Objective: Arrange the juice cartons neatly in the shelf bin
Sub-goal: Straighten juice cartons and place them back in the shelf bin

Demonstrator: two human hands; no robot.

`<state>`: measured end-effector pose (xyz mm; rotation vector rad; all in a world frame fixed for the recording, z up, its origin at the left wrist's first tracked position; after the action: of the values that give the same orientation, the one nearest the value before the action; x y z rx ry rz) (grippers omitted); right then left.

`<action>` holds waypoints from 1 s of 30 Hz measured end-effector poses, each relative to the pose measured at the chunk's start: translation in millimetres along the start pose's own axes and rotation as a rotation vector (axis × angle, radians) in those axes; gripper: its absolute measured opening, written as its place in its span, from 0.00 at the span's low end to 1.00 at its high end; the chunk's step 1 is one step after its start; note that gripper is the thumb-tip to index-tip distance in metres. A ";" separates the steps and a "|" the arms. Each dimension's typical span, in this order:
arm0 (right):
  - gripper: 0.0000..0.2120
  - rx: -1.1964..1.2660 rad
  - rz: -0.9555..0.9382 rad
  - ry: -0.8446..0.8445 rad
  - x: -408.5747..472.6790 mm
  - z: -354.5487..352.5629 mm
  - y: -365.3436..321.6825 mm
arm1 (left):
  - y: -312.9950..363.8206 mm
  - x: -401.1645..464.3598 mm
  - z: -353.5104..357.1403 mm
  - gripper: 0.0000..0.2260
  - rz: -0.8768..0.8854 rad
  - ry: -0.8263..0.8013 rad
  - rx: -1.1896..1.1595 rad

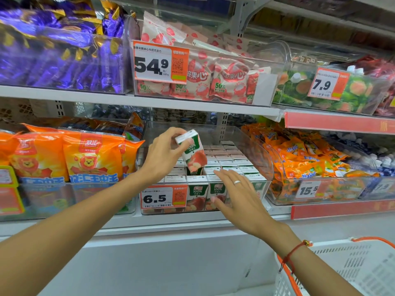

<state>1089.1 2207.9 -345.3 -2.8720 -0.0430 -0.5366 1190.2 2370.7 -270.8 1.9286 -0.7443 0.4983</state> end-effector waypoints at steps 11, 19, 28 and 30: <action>0.19 0.976 0.203 -0.184 -17.5 -11.7 -58.2 | 13.5 -105.7 -7.2 0.14 -0.517 0.031 -0.616; 0.10 1.014 0.282 -0.235 -30.6 6.0 -70.5 | 0.3 -133.0 -10.8 0.28 -0.570 -0.072 -0.550; 0.11 1.108 0.365 -0.330 -29.3 19.3 -57.0 | -10.9 -139.4 4.0 0.09 -0.552 -0.219 -0.581; 0.11 1.151 0.329 -0.459 -32.5 24.2 -61.8 | -11.9 -139.4 3.9 0.08 -0.573 -0.193 -0.614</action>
<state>1063.1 2273.9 -366.1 -1.7479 0.0380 0.1999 1096.8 2411.2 -366.9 1.5107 -0.3652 -0.2538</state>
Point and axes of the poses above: each hand's wrist, its own x-axis towards the middle knuckle, its own z-axis out of the palm, y = z × x, the point moved 8 cm from there along x, towards the middle knuckle, and after that the axes turned 6 degrees about z, right-handed, at the moved point
